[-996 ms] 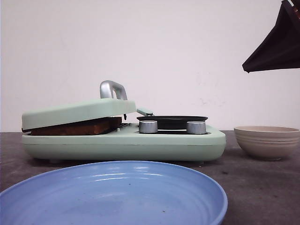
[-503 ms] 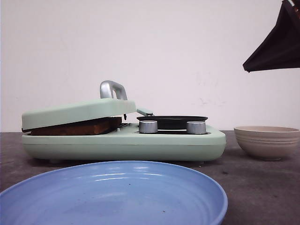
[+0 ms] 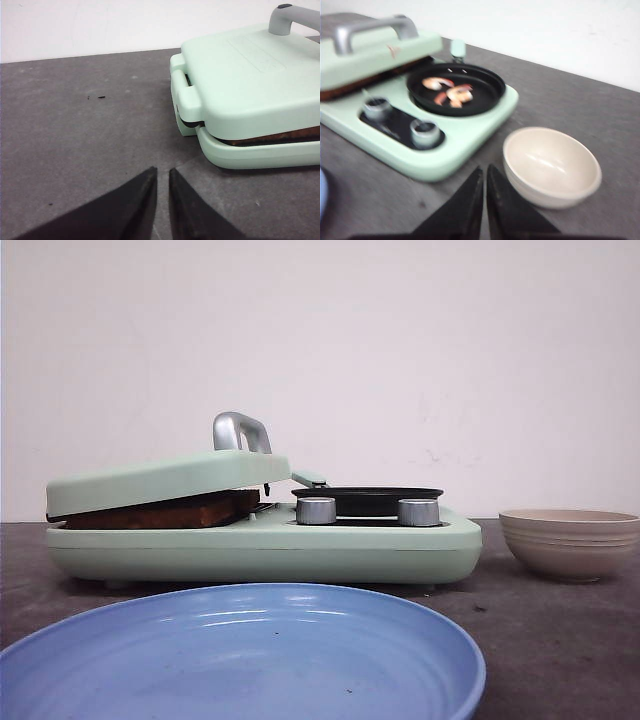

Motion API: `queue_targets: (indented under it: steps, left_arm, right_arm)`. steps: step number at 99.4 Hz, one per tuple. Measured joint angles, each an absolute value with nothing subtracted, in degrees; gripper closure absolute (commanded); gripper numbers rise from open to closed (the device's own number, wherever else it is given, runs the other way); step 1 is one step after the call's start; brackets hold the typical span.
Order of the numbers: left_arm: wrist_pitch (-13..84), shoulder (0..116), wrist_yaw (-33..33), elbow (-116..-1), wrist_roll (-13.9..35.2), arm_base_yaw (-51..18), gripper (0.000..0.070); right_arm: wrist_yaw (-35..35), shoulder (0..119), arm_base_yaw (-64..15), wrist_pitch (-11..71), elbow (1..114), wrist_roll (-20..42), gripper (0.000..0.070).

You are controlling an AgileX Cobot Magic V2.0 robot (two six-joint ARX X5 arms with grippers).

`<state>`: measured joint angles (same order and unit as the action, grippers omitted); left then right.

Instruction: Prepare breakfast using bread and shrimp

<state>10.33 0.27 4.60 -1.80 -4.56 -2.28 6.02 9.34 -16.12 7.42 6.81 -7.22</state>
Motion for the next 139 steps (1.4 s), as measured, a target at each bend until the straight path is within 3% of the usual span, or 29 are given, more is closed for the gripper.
queue_targets:
  steps: [13,26,64,139]
  left_arm:
    - [10.33,0.27,4.56,-1.8,-4.54,-2.28,0.0697]
    - [10.33,0.27,4.51,-1.8,-4.54,-2.31,0.0697]
    - [10.33,0.3,4.49,-1.8,-4.54,-2.28,0.0697]
    - [10.33,0.3,4.49,-1.8,-4.54,-2.28,0.0697]
  right_arm:
    - [6.96,0.34,-11.25,10.76,1.85,-7.77,0.07]
    - [7.27,0.38,-8.03,10.61,1.3,-7.66,0.07]
    - [6.85,0.25,-8.25,9.98,1.15,-1.69,0.07]
    - [6.9,0.25,-8.25,8.69,0.97,-1.23,0.07]
